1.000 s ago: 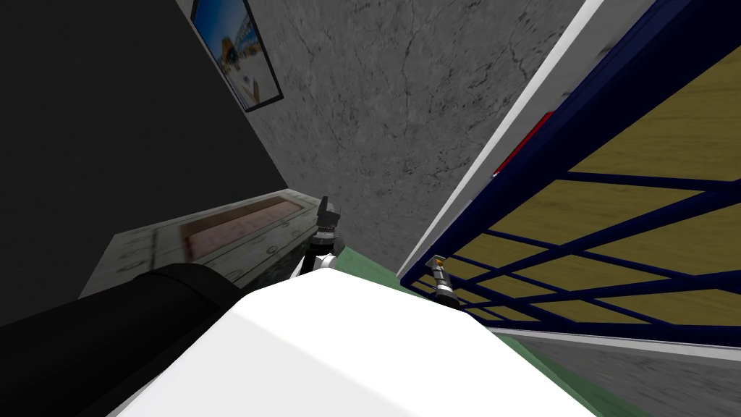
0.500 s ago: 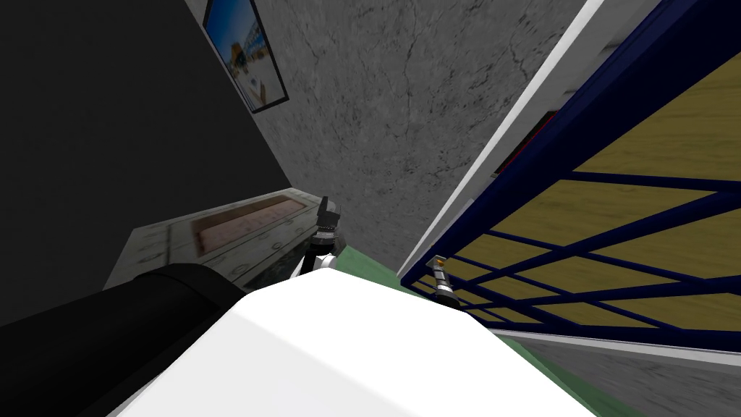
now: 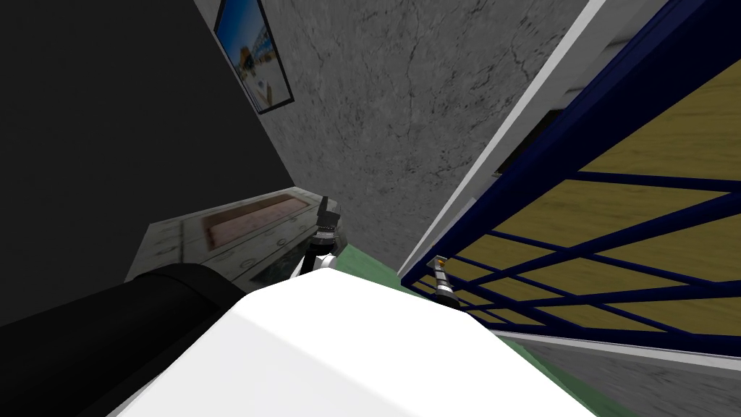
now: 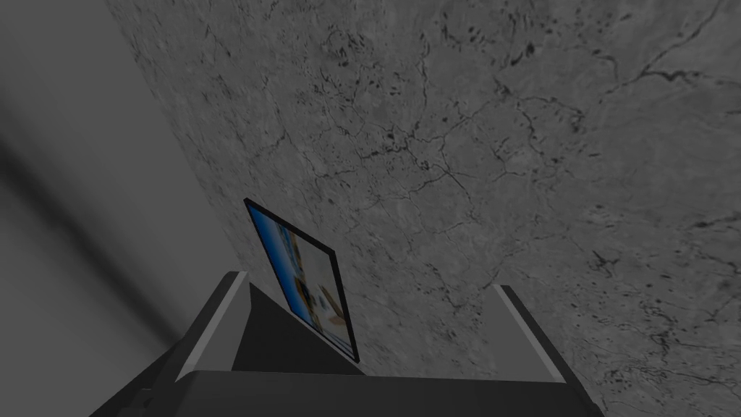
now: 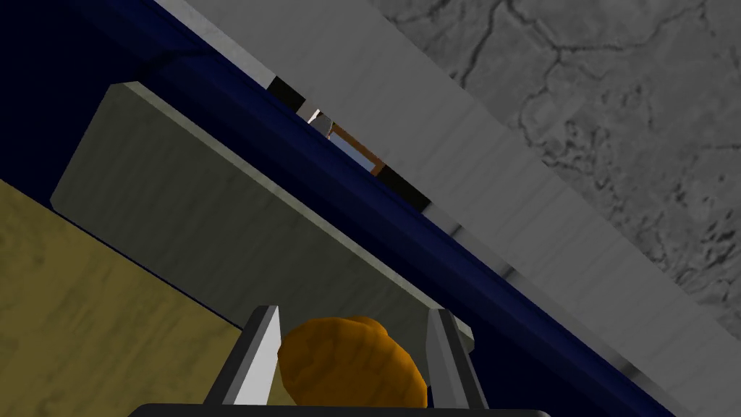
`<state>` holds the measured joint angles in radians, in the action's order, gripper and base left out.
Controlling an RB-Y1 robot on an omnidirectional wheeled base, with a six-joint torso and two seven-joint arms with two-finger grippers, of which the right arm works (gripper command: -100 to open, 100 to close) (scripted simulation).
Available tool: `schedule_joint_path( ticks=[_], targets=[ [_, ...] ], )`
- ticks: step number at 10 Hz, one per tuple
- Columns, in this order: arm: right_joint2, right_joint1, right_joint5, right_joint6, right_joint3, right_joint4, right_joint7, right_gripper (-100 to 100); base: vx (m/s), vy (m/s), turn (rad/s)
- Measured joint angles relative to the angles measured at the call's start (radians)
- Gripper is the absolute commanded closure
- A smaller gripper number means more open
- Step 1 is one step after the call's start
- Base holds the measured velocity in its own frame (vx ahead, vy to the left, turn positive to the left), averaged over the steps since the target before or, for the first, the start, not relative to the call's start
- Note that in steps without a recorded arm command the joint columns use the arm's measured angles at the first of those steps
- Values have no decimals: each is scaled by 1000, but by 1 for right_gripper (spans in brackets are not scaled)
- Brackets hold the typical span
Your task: Pull the door open
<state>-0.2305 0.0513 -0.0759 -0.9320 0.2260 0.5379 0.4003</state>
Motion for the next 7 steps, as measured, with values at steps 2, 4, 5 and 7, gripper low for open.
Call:
schedule_joint_path(
  ticks=[2, 4, 5, 7],
  targets=[
    [-4, 10, 14, -11, -8, -20, -42, 100, -29, -10, 38],
    [-2, 0, 26, 1, -17, 1, -85, 100, -25, -9, 34],
    [-2, -3, 30, 7, -21, 9, -103, 100, -33, 3, 44],
    [-4, -5, 44, 5, -29, 9, -145, 100, -30, -8, 33]
  ],
)
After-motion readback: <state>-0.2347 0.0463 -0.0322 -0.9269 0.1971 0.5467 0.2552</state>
